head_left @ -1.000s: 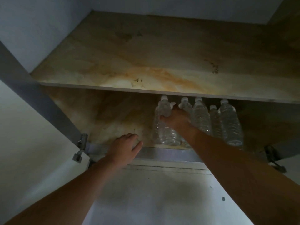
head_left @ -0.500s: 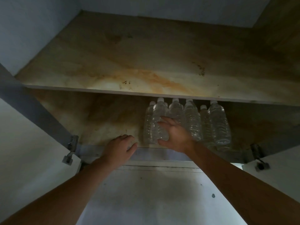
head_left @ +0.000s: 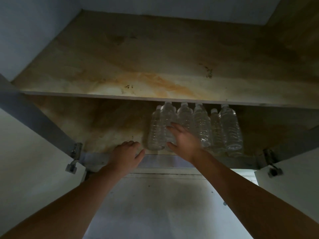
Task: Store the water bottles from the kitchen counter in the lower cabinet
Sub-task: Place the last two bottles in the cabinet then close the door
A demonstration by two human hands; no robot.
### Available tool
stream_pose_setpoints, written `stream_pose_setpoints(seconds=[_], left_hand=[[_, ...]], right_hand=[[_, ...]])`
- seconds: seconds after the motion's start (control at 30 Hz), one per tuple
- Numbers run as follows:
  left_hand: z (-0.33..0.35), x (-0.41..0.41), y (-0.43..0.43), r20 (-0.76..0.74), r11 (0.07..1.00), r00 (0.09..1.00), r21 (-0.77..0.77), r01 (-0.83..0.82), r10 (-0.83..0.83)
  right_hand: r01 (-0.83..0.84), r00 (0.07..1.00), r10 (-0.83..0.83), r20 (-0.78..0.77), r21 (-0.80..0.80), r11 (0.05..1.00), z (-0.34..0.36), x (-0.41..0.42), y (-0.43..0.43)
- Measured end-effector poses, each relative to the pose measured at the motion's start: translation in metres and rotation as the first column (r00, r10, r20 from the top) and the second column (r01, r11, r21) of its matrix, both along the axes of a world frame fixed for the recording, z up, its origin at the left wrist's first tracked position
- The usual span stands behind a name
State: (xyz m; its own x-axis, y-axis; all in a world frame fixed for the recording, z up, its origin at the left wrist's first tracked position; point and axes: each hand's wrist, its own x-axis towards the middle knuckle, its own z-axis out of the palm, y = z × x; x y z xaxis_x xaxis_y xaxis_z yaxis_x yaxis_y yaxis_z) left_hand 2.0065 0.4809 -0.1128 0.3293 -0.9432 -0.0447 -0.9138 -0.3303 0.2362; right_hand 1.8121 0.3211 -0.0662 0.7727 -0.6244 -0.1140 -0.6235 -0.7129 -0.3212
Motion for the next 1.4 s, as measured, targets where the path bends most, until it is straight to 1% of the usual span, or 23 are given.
stream_pose_setpoints(seconds=[0.03, 0.13, 0.2, 0.27, 0.33, 0.4, 0.5, 0.57, 0.7, 0.83, 0.93, 1.03, 1.13, 1.27, 1.4], left_hand=[[0.004, -0.003, 0.002, 0.04, 1.0, 0.999, 0.019, 0.013, -0.014], [0.026, -0.015, 0.014, 0.092, 0.996, 0.994, 0.063, 0.056, -0.062], [0.054, -0.028, 0.028, 0.109, 0.994, 0.991, 0.084, 0.065, -0.074], [0.094, -0.044, 0.048, 0.074, 0.993, 0.994, 0.097, 0.068, -0.075], [0.145, -0.061, 0.073, 0.02, 0.99, 0.997, 0.121, 0.07, -0.073], [0.201, -0.073, 0.096, 0.004, 0.985, 0.996, 0.15, 0.088, -0.089], [0.293, -0.093, 0.12, 0.042, 0.978, 0.99, 0.165, 0.127, -0.136], [0.358, -0.11, 0.126, 0.084, 0.973, 0.979, 0.148, 0.174, -0.188], [0.488, -0.143, 0.133, 0.075, 0.968, 0.97, 0.12, 0.221, -0.231], [0.606, -0.171, 0.151, -0.008, 0.978, 0.982, 0.092, 0.187, -0.187], [0.668, -0.181, 0.166, -0.032, 0.984, 0.987, 0.073, 0.161, -0.159], [0.701, -0.184, 0.178, -0.047, 0.986, 0.986, 0.036, 0.163, -0.161], [0.715, -0.183, 0.181, -0.08, 0.983, 0.98, 0.016, 0.182, -0.18], [0.715, -0.189, 0.173, -0.106, 0.956, 0.951, 0.002, 0.293, -0.291], [0.709, -0.198, 0.156, -0.134, 0.902, 0.894, 0.008, 0.433, -0.428]], right_hand=[[-0.005, 1.0, 0.005, -0.022, 0.0, 1.0, 0.002, -0.003, 0.003], [0.033, 0.995, -0.034, -0.097, -0.008, 0.999, 0.024, -0.017, 0.018], [0.094, 0.992, -0.092, -0.082, 0.015, 0.995, 0.051, -0.033, 0.034], [0.153, 0.987, -0.149, -0.063, 0.06, 0.986, 0.087, -0.055, 0.054], [0.206, 0.978, -0.202, -0.047, 0.098, 0.974, 0.13, -0.079, 0.076], [0.237, 0.971, -0.232, -0.056, 0.119, 0.964, 0.176, -0.105, 0.098], [0.275, 0.959, -0.258, -0.117, 0.166, 0.947, 0.259, -0.141, 0.129], [0.309, 0.948, -0.288, -0.135, 0.177, 0.934, 0.32, -0.16, 0.147], [0.351, 0.934, -0.323, -0.154, 0.222, 0.91, 0.447, -0.188, 0.18], [0.389, 0.921, -0.377, -0.096, 0.221, 0.894, 0.559, -0.21, 0.214], [0.409, 0.911, -0.41, -0.036, 0.18, 0.894, 0.617, -0.218, 0.235], [0.411, 0.909, -0.417, 0.022, 0.13, 0.902, 0.649, -0.219, 0.252], [0.427, 0.899, -0.433, 0.062, 0.098, 0.899, 0.661, -0.216, 0.267], [0.513, 0.856, -0.516, 0.036, 0.071, 0.855, 0.668, -0.225, 0.284], [0.607, 0.794, -0.608, -0.002, 0.024, 0.794, 0.673, -0.246, 0.299]])
